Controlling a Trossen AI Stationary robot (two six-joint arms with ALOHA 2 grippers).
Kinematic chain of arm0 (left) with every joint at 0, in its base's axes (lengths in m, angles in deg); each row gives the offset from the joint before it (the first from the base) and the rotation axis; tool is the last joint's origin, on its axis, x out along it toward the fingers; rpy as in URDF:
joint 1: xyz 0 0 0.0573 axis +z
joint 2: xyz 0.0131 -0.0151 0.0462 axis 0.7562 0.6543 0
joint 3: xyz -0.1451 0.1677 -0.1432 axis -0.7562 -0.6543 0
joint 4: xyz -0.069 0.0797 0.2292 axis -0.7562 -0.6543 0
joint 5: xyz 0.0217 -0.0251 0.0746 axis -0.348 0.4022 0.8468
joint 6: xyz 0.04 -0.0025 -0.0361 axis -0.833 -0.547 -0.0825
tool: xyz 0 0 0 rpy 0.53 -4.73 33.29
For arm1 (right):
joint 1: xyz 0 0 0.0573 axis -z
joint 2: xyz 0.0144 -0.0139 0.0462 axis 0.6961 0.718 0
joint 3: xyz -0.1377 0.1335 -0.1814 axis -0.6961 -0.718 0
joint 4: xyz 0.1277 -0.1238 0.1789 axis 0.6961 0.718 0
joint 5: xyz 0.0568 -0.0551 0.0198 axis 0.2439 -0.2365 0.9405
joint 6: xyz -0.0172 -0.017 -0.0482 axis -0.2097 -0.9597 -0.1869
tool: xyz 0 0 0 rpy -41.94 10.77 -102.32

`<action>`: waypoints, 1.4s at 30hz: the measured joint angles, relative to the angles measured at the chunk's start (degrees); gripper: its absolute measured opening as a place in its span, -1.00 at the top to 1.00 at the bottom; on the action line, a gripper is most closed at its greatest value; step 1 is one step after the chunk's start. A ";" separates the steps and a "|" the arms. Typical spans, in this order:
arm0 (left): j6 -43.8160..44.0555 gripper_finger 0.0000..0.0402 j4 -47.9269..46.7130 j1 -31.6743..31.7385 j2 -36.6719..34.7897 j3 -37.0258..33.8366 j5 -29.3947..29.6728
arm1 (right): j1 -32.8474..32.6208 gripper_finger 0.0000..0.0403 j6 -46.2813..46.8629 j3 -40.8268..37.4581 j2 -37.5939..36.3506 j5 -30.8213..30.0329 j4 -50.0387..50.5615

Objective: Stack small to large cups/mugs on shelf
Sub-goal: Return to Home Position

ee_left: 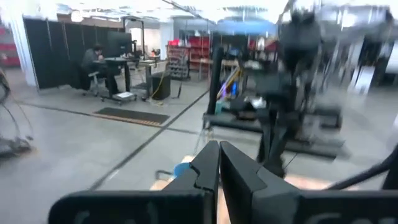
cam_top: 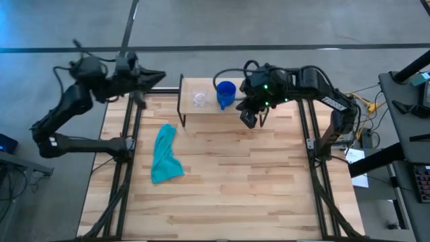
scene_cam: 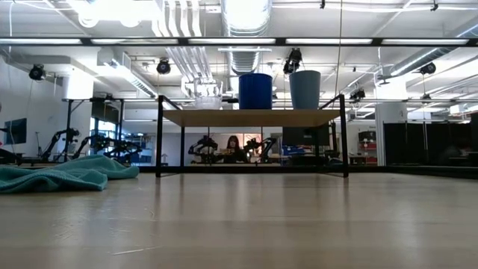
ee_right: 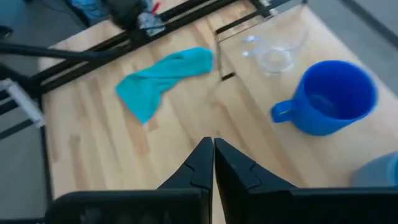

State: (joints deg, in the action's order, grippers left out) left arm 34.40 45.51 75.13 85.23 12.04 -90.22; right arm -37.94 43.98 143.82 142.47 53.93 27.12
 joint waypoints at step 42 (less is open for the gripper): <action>24.69 1.00 9.30 0.00 -32.30 -42.53 1.93 | -4.54 0.96 3.70 -79.90 -57.55 0.11 -61.03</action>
State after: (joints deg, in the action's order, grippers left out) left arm 59.09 54.80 75.13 52.93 -30.49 -88.29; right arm -42.49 47.68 63.92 84.92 54.05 -33.90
